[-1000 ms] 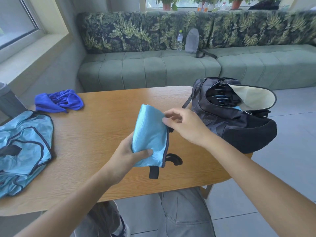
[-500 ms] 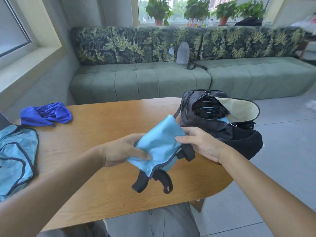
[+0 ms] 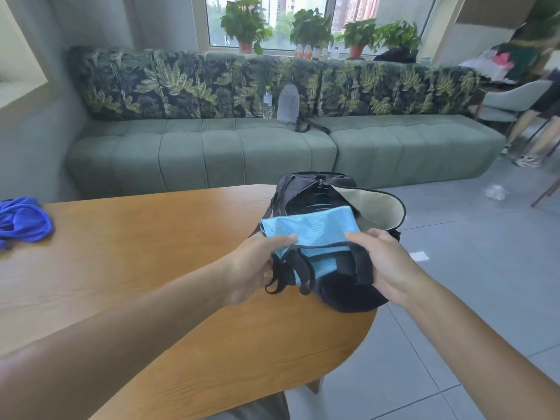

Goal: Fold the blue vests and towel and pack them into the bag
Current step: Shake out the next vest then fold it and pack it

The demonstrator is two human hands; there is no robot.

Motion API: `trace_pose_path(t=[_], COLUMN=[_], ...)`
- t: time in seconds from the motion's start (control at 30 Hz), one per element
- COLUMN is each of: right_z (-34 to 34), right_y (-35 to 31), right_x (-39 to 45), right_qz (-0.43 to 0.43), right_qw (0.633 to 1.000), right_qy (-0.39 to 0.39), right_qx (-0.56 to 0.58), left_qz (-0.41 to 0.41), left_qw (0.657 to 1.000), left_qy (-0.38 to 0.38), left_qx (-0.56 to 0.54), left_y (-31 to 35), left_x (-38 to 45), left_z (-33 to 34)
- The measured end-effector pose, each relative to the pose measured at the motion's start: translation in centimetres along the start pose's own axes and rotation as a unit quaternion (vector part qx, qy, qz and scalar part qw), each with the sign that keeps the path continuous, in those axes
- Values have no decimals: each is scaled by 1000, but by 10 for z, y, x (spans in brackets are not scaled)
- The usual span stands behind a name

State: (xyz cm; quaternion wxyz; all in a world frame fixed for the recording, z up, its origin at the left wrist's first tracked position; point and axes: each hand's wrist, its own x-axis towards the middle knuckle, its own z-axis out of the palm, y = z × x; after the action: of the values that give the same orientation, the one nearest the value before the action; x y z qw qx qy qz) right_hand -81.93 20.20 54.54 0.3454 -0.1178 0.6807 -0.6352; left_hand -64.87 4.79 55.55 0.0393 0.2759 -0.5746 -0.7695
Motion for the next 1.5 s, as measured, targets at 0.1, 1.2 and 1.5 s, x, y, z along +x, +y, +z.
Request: trace_pose_path(t=[0.1, 1.2, 1.5], right_z=[-17, -66, -68], right_y=[-15, -43, -23], right_x=[9, 208, 190], right_qz=[-27, 159, 117], right_qw=[999, 908, 847], right_qy=[3, -142, -149], right_qx=[-38, -362, -496], left_qz=[-11, -116, -52], left_qw=[999, 923, 901], left_qy=[-46, 73, 53], left_qx=[18, 360, 428], left_y=[19, 46, 0], left_x=[15, 197, 204], left_z=[14, 44, 36])
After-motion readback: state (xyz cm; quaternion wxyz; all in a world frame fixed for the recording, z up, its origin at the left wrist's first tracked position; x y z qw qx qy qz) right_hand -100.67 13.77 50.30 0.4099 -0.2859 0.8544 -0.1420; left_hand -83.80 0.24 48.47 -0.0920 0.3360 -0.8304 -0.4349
